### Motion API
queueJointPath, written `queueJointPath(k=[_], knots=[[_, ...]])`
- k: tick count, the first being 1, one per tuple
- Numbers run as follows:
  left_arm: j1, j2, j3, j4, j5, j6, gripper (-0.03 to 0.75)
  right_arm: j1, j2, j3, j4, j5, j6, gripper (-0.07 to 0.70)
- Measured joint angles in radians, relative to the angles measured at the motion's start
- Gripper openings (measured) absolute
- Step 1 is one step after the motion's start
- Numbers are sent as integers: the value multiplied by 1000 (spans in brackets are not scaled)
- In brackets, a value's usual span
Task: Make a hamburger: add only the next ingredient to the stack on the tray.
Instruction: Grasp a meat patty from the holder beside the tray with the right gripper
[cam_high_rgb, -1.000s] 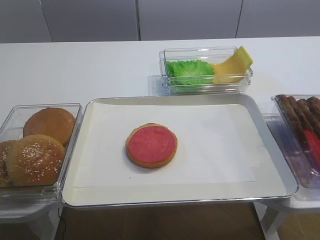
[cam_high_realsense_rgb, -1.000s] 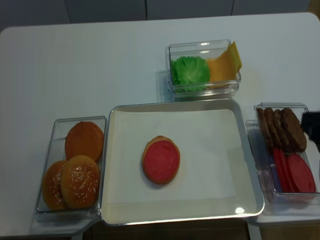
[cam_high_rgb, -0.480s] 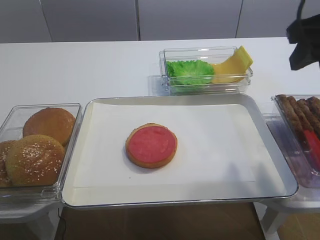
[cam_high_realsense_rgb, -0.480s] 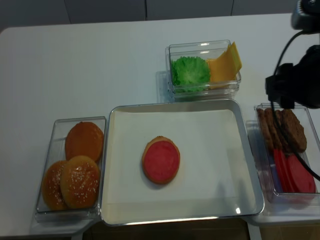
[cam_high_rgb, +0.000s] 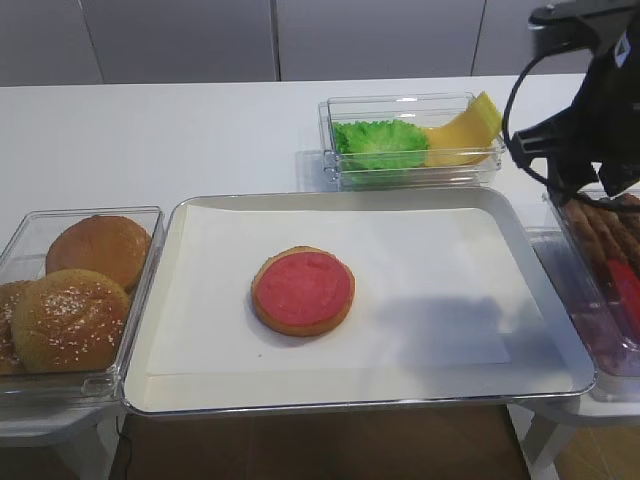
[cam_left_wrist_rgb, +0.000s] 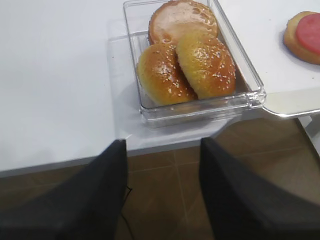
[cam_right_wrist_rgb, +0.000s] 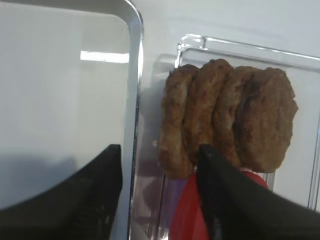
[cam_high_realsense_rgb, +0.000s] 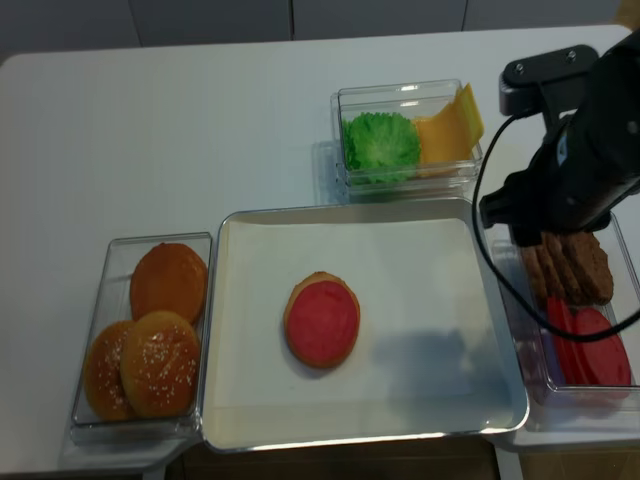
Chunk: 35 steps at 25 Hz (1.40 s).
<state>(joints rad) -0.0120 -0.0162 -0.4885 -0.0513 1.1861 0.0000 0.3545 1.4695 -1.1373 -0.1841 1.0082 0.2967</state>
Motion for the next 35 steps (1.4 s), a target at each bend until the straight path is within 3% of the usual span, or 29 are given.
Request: queueJointPath(k=[25, 35], knots=[[0, 0, 0, 0, 0, 0, 352, 0, 136, -8, -88, -33, 13, 304], [0, 0, 0, 0, 0, 0, 352, 0, 138, -8, -88, -33, 13, 139]])
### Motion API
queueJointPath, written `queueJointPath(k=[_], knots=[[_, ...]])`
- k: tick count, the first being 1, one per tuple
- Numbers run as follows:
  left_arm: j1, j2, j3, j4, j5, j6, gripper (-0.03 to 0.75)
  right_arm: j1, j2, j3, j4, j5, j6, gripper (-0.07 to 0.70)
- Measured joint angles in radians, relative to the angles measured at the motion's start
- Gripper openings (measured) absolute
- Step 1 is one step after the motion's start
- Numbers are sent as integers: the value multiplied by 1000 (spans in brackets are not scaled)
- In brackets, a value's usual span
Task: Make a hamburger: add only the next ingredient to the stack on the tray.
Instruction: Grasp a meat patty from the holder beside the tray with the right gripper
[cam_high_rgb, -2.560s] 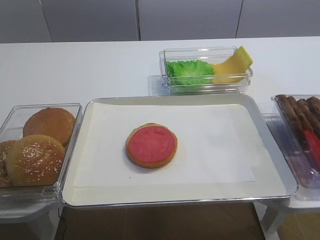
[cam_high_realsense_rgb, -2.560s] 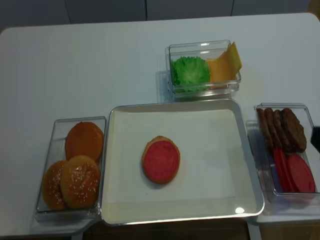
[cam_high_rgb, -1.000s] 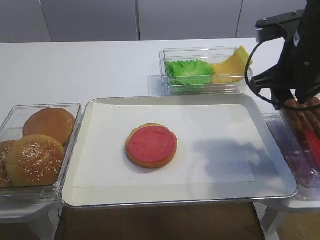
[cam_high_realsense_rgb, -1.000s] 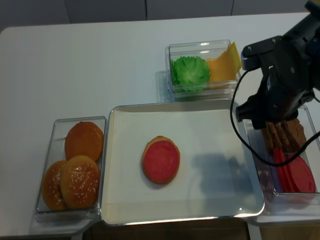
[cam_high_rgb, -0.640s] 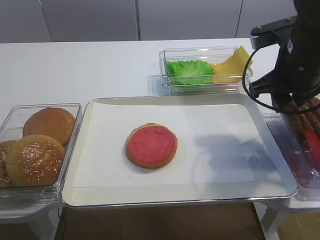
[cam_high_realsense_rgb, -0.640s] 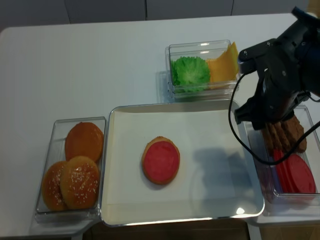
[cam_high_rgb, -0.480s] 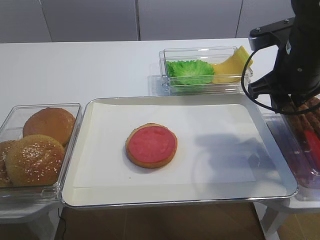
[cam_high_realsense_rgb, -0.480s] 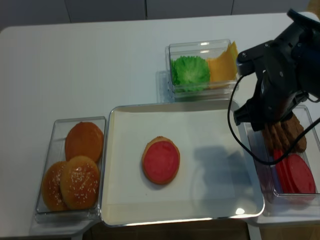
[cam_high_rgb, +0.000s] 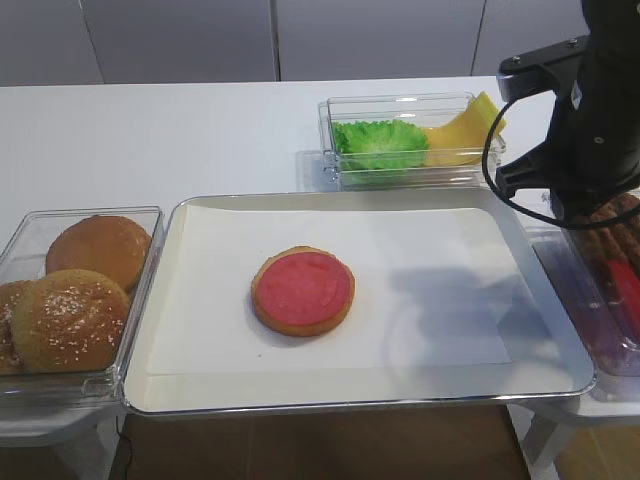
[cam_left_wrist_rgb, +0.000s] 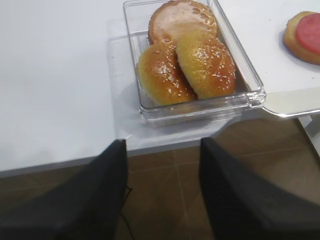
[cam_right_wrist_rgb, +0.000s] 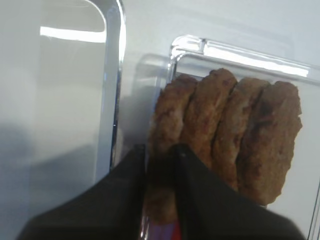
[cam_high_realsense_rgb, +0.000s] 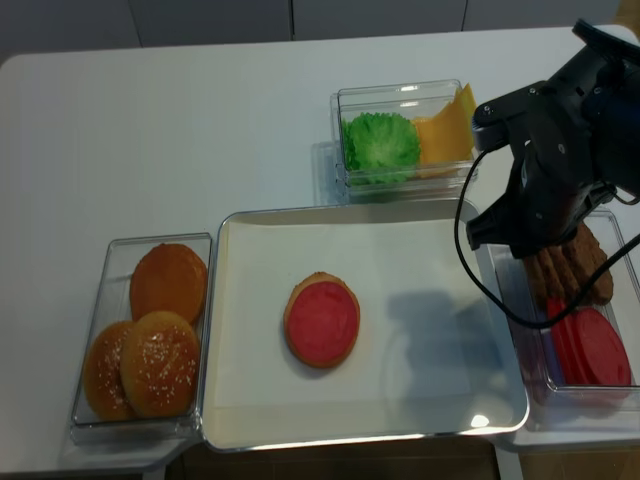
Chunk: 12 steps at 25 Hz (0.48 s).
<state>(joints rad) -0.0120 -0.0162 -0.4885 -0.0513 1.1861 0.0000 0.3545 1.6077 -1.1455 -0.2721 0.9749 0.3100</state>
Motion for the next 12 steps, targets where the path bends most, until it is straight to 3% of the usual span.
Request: queueJointPath(k=[12], knots=[[0, 0, 0, 0, 0, 0, 352, 0, 0, -2, 0, 0, 2, 115]])
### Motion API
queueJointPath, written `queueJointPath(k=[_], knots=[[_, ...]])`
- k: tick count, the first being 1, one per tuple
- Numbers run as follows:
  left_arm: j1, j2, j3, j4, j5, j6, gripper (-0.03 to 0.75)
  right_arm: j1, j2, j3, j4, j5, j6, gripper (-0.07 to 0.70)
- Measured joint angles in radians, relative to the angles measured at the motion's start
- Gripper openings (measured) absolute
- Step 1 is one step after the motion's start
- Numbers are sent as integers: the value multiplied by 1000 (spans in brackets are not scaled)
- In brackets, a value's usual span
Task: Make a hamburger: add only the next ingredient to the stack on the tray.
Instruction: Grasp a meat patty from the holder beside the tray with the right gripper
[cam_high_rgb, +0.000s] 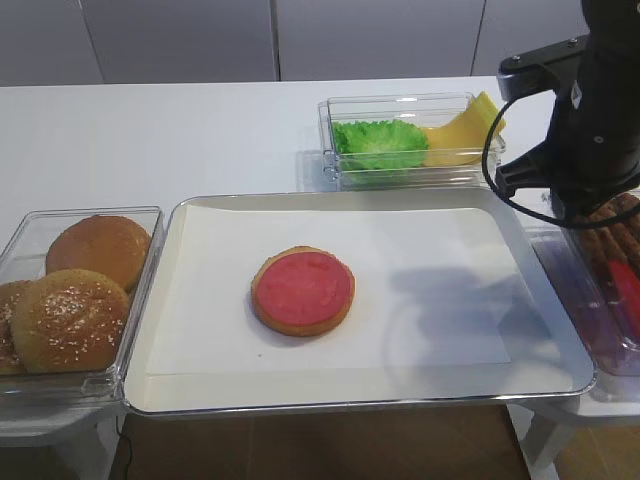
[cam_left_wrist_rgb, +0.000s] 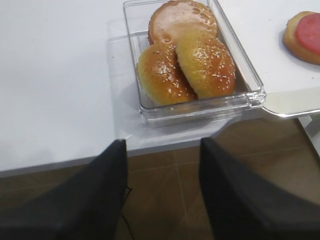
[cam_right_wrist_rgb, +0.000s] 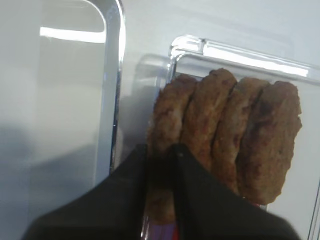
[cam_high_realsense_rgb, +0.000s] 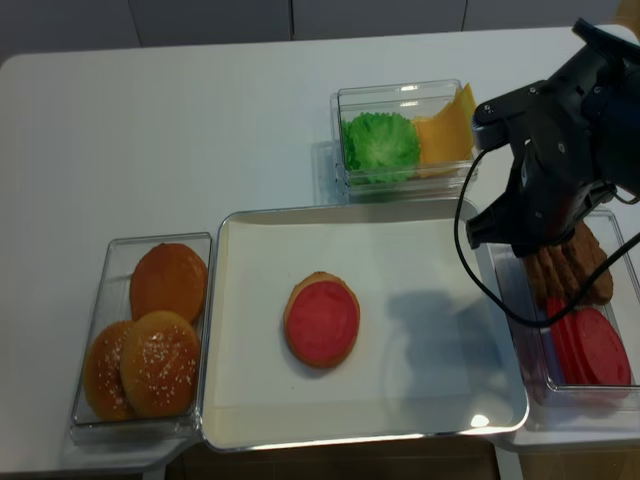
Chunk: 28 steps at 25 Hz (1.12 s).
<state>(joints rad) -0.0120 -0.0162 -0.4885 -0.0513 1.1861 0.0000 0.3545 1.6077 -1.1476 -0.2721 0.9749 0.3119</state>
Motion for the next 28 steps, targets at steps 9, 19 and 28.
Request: queueJointPath(k=[9, 19, 28], knots=[[0, 0, 0, 0, 0, 0, 352, 0, -55, 0, 6, -6, 15, 114], [0, 0, 0, 0, 0, 0, 352, 0, -155, 0, 43, 5, 20, 113], [0, 0, 0, 0, 0, 0, 353, 0, -262, 0, 80, 18, 20, 113]])
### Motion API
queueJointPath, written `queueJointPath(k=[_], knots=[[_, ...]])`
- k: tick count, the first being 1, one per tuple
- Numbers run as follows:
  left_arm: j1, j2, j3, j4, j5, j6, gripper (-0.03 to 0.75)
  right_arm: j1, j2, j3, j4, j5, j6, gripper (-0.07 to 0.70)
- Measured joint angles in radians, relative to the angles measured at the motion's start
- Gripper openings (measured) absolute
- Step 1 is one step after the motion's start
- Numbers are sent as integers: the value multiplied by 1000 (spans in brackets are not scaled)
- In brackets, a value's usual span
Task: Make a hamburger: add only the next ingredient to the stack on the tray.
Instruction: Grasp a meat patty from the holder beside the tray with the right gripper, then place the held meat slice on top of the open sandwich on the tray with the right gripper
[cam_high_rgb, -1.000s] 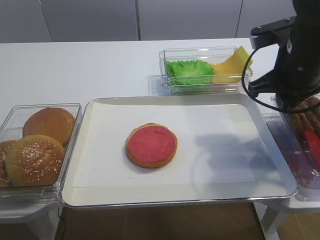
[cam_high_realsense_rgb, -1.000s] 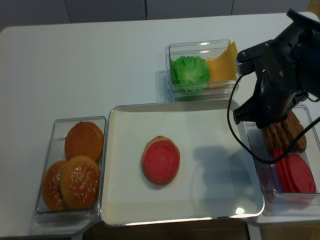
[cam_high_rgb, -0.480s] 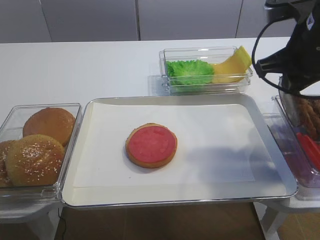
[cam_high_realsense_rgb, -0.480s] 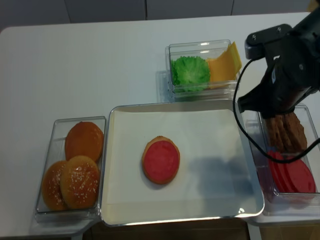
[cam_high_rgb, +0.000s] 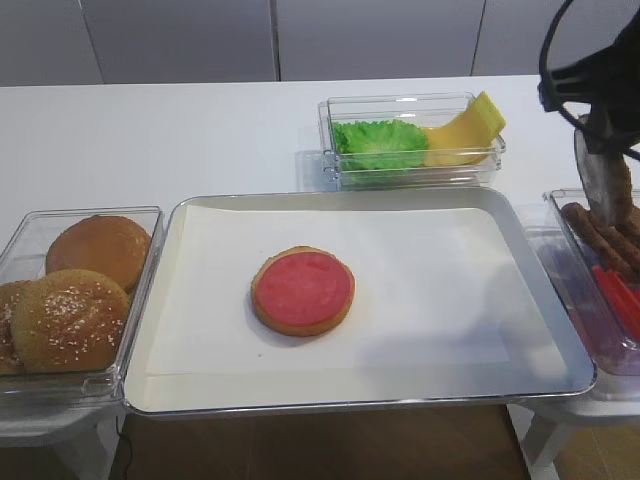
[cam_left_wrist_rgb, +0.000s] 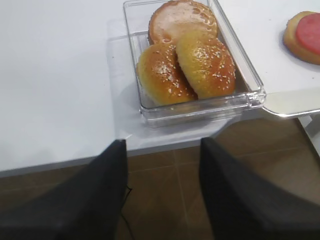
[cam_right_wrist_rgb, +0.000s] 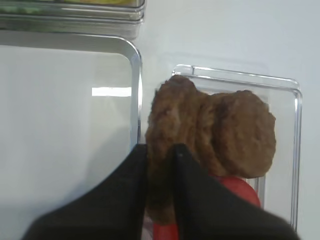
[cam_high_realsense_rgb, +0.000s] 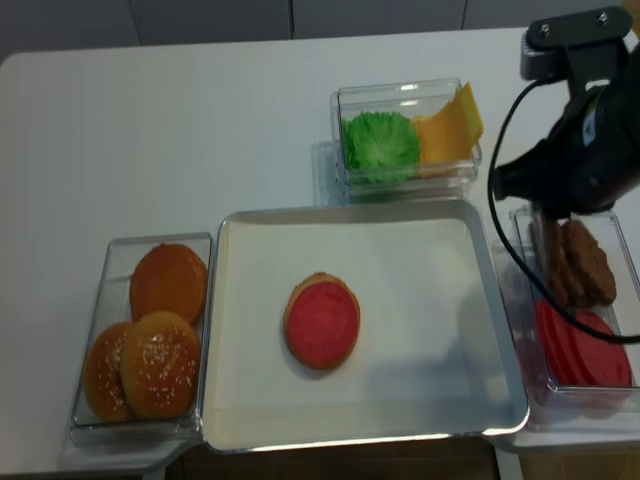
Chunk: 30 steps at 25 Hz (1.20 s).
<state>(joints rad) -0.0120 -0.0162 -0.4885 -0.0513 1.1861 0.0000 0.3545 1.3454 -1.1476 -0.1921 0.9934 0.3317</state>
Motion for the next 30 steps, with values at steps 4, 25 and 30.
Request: queueJointPath(k=[4, 25, 30], knots=[[0, 0, 0, 0, 0, 0, 353, 0, -46, 0, 28, 8, -16, 113], [0, 0, 0, 0, 0, 0, 352, 269, 29, -76, 181, -57, -77, 112], [0, 0, 0, 0, 0, 0, 352, 347, 100, -76, 181, -125, -75, 112]])
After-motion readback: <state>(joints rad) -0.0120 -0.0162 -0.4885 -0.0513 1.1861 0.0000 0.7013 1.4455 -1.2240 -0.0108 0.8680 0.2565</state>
